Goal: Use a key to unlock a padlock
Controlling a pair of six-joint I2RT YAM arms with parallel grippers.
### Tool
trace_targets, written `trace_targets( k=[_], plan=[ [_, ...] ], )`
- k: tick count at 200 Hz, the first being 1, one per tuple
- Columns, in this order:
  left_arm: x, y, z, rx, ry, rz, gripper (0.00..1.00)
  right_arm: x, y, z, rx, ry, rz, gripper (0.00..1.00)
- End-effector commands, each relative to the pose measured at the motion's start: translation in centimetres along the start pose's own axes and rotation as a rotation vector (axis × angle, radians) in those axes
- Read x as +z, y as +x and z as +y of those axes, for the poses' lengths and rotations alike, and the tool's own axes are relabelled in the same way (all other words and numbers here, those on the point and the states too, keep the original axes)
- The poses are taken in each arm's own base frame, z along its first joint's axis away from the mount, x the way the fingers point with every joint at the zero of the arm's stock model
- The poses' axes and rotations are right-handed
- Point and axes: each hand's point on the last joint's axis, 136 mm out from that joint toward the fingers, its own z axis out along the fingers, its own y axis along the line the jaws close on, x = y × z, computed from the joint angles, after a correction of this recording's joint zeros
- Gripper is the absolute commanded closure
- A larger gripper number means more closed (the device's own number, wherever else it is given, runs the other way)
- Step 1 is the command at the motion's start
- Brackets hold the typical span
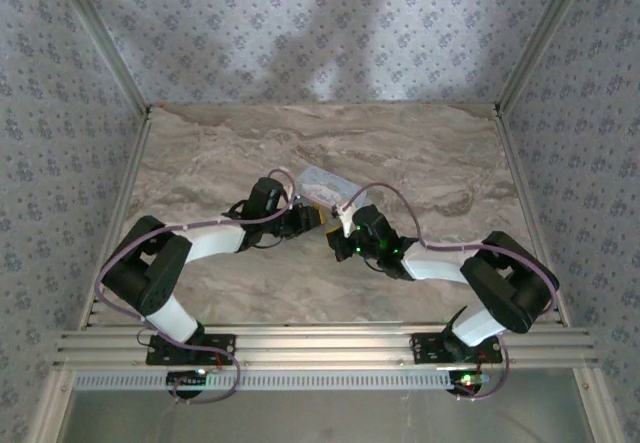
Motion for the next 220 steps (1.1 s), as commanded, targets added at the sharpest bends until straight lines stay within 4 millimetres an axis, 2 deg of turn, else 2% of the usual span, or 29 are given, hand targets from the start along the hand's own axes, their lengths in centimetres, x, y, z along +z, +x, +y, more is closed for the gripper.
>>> trace_targets(
  k=[1,79,220],
  plan=[
    [-0.2,-0.2,-1.3,0.016,0.034,-0.009,0.75,0.4,-0.5,-0.7,0.021,0.034,-0.002,1.0],
    [-0.2,-0.2,-1.1,0.014,0.031,-0.013,0.75,0.5,0.6,-1.5,0.03,0.066,0.035,1.0],
    [0.0,0.2,-0.6,0.007,0.023,0.0,0.75,0.6,-1.9,-0.4,0.012,0.012,-0.036,1.0]
  ],
)
